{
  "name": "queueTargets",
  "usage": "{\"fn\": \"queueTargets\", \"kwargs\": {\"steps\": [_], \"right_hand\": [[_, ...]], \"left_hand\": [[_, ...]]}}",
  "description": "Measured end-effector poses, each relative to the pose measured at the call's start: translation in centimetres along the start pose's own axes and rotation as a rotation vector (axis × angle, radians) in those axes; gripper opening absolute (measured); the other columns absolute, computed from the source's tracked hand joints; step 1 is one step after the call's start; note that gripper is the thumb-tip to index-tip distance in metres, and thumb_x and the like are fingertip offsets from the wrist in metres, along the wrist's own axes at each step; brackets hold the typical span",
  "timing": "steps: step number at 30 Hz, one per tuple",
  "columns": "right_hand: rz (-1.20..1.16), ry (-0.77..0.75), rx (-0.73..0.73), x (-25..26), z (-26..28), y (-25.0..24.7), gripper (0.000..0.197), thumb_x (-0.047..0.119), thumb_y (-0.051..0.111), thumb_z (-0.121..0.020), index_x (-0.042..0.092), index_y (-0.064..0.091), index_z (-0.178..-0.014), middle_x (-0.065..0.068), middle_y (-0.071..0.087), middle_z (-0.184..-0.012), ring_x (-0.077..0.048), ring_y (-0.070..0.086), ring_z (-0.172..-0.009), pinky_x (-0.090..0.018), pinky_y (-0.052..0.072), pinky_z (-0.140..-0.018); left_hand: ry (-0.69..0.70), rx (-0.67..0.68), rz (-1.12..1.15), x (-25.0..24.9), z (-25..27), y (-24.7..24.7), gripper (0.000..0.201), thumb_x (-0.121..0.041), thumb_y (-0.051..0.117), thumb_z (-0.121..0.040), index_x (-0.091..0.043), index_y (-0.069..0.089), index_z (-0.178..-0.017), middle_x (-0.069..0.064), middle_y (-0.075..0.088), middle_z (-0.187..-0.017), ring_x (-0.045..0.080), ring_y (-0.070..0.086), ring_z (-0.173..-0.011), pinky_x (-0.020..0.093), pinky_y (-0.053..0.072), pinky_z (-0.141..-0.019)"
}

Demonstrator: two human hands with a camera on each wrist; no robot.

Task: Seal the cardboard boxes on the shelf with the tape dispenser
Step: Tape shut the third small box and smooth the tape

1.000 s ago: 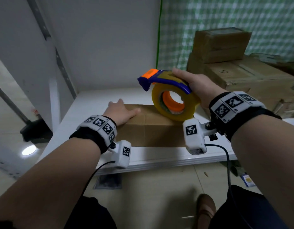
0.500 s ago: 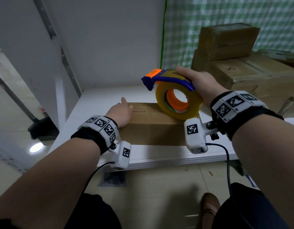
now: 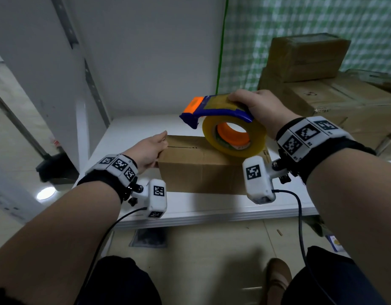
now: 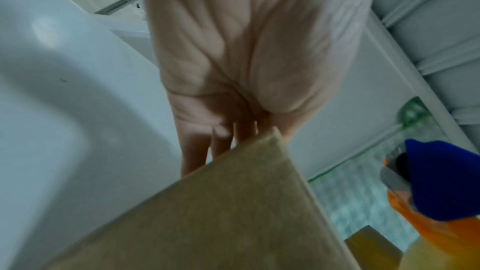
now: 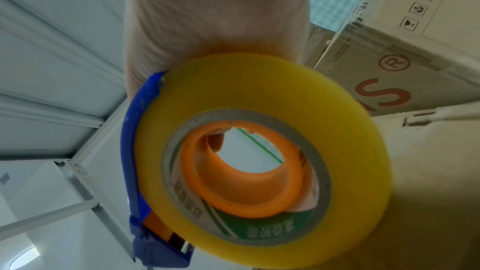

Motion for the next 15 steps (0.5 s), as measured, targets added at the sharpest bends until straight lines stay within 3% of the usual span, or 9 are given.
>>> {"fn": "queueTargets", "kwargs": {"steps": [1, 3, 5, 7, 9, 11, 13, 15], "right_hand": [[0.007, -0.002, 0.0, 0.1, 0.0, 0.1, 0.029, 0.042, 0.066, -0.078, 0.014, 0.063, -0.071, -0.004, 0.06, -0.064, -0.019, 0.059, -0.068, -0.036, 0.052, -0.077], [0.032, -0.006, 0.003, 0.4, -0.1, 0.2, 0.029, 0.042, 0.066, -0.078, 0.014, 0.062, -0.069, -0.004, 0.06, -0.064, -0.019, 0.059, -0.069, -0.036, 0.052, -0.077], [0.062, -0.017, 0.008, 0.6, -0.3, 0.5, 0.031, 0.043, 0.067, -0.076, 0.013, 0.063, -0.07, -0.006, 0.061, -0.067, -0.021, 0.059, -0.07, -0.038, 0.053, -0.079], [0.089, -0.029, 0.023, 0.9, -0.6, 0.9, 0.032, 0.044, 0.067, -0.075, 0.013, 0.063, -0.071, -0.009, 0.061, -0.071, -0.023, 0.059, -0.071, -0.041, 0.053, -0.082], [0.108, -0.026, 0.04, 1.2, -0.8, 1.3, 0.034, 0.047, 0.068, -0.072, 0.013, 0.064, -0.071, -0.009, 0.064, -0.074, -0.024, 0.062, -0.073, -0.042, 0.054, -0.085], [0.117, -0.017, 0.046, 1.3, -0.9, 1.6, 0.037, 0.05, 0.07, -0.068, 0.014, 0.066, -0.073, -0.009, 0.066, -0.076, -0.025, 0.064, -0.075, -0.045, 0.054, -0.086], [0.11, -0.014, 0.05, 1.4, -1.0, 1.9, 0.038, 0.05, 0.07, -0.065, 0.013, 0.066, -0.074, -0.009, 0.066, -0.075, -0.025, 0.064, -0.075, -0.047, 0.054, -0.086], [0.113, -0.007, 0.049, 1.4, -1.0, 2.2, 0.039, 0.049, 0.07, -0.066, 0.012, 0.065, -0.075, -0.008, 0.065, -0.074, -0.025, 0.064, -0.075, -0.047, 0.054, -0.086]], "left_hand": [[-0.008, -0.005, 0.068, 0.1, 0.0, -0.1, 0.043, -0.019, 0.04, -0.101, -0.028, 0.038, -0.143, -0.003, 0.057, -0.086, 0.011, 0.051, -0.065, 0.022, 0.047, -0.057], [-0.038, 0.007, 0.224, 0.3, 0.1, -0.2, 0.034, -0.019, 0.042, -0.101, -0.024, 0.051, -0.133, -0.002, 0.064, -0.088, 0.013, 0.059, -0.073, 0.031, 0.053, -0.074], [-0.067, 0.036, 0.293, 0.4, 0.1, -0.3, 0.024, -0.026, 0.046, -0.1, -0.02, 0.061, -0.118, -0.001, 0.067, -0.085, 0.016, 0.062, -0.076, 0.037, 0.051, -0.082], [-0.085, 0.06, 0.32, 0.4, 0.2, -0.2, 0.024, -0.032, 0.048, -0.098, -0.016, 0.063, -0.11, 0.004, 0.062, -0.088, 0.019, 0.06, -0.081, 0.039, 0.051, -0.083], [-0.073, 0.055, 0.295, 0.3, 0.2, -0.1, 0.023, -0.025, 0.048, -0.098, -0.022, 0.056, -0.12, 0.005, 0.06, -0.096, 0.018, 0.058, -0.086, 0.036, 0.052, -0.082], [-0.039, 0.049, 0.209, 0.3, 0.4, 0.1, 0.026, -0.016, 0.045, -0.098, -0.031, 0.051, -0.119, 0.002, 0.062, -0.095, 0.015, 0.058, -0.084, 0.032, 0.05, -0.079], [-0.021, 0.052, 0.172, 0.1, 0.6, 0.3, 0.026, -0.012, 0.044, -0.097, -0.031, 0.054, -0.112, 0.001, 0.062, -0.091, 0.014, 0.057, -0.08, 0.031, 0.049, -0.077], [-0.021, 0.041, 0.171, 0.0, 0.7, 0.3, 0.028, -0.01, 0.045, -0.096, -0.028, 0.053, -0.116, 0.004, 0.061, -0.092, 0.015, 0.057, -0.078, 0.032, 0.05, -0.074]]}}
Point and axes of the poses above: each hand's wrist, its own z-axis away from the middle knuckle, its own y-axis out of the palm, x = y × z, the point moved 1 cm from there along -z, towards the middle knuckle
